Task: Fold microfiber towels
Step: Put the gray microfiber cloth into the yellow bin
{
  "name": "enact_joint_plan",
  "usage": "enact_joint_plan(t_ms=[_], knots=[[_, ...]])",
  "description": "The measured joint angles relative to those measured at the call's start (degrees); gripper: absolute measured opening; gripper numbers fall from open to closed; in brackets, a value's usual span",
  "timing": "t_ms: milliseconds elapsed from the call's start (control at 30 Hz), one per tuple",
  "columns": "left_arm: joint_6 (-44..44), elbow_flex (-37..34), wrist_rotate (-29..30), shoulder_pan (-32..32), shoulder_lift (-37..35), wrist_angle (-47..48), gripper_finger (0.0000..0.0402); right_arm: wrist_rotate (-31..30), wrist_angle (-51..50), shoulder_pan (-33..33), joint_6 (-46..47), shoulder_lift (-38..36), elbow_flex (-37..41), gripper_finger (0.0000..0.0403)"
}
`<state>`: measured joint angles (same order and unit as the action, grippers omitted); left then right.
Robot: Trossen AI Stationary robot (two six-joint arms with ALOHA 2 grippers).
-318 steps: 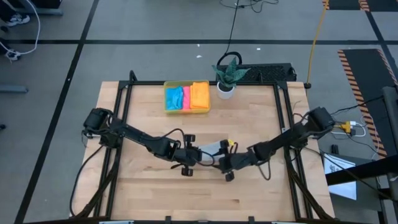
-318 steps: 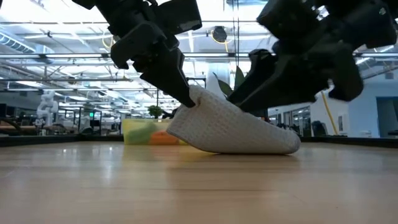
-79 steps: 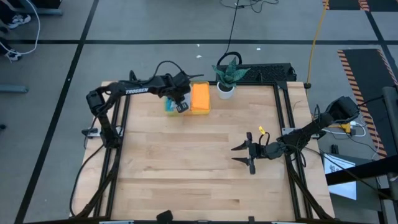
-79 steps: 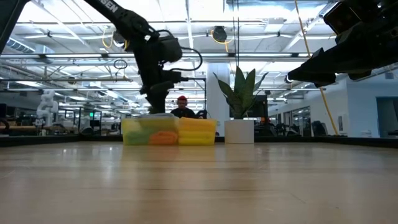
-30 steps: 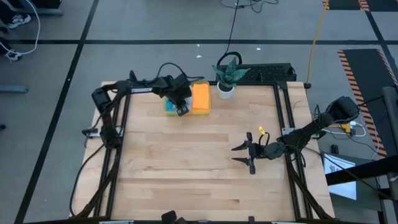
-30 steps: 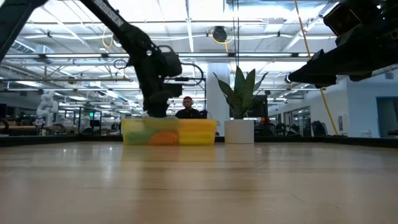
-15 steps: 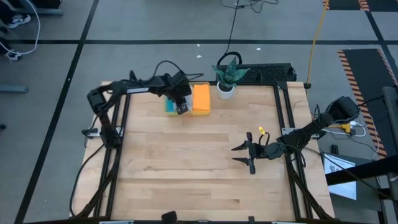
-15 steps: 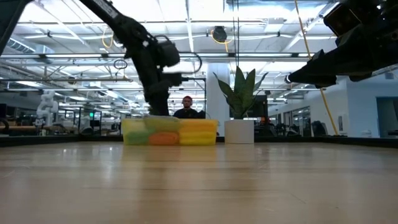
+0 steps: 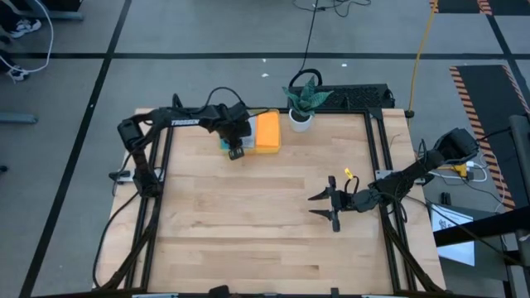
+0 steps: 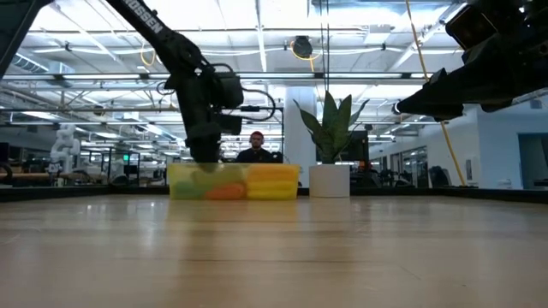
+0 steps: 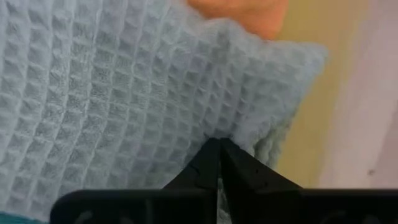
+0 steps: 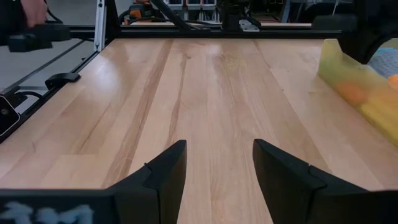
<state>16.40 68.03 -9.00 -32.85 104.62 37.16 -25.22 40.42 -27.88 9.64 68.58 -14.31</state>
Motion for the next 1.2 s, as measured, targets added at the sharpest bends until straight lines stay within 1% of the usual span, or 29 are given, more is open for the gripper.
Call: enact_joint_plan(t_ms=[100,233,400,467,567,633,700,833,1067,1200], knots=[[0.0,0.0,1.2,-0.2,0.5,0.2,0.0021,0.0,0.0,0.0,0.0,0.0,0.0,0.0176],[0.1,1.1,2.0,-0.2,-0.5,0.7,0.0021,0.0,0.0,0.0,0.0,0.0,0.0,0.0176],[1.1,1.7,2.3,-0.8,-1.6,-2.6,0.0021,0.0,0.0,0.0,0.0,0.0,0.0,0.0176],[1.1,1.7,3.3,-1.7,-1.6,-5.2,0.0021,0.0,-0.1,0.0,0.0,0.0,0.0,0.0176],[0.1,1.8,6.1,-3.4,-0.6,-11.9,0.0021,0.0,-0.2,0.0,0.0,0.0,0.0,0.0176],[-0.5,1.7,6.2,-4.7,-0.2,-14.2,0.0021,0.0,-0.2,0.0,0.0,0.0,0.0,0.0176],[-1.3,1.8,6.0,-5.7,0.4,-19.1,0.0021,0.0,-0.3,0.0,0.0,0.0,0.0,0.0176],[-3.8,1.8,4.6,-7.8,1.9,-24.2,0.0021,0.0,-0.5,0.0,0.0,0.0,0.0,0.0176],[-6.1,1.7,4.7,-9.6,5.1,-24.6,0.0021,0.0,-0.6,0.0,0.0,0.0,0.0,0.0176],[-5.9,1.7,5.0,-9.2,5.0,-25.3,0.0021,0.0,-0.6,0.0,0.0,0.0,0.0,0.0176]])
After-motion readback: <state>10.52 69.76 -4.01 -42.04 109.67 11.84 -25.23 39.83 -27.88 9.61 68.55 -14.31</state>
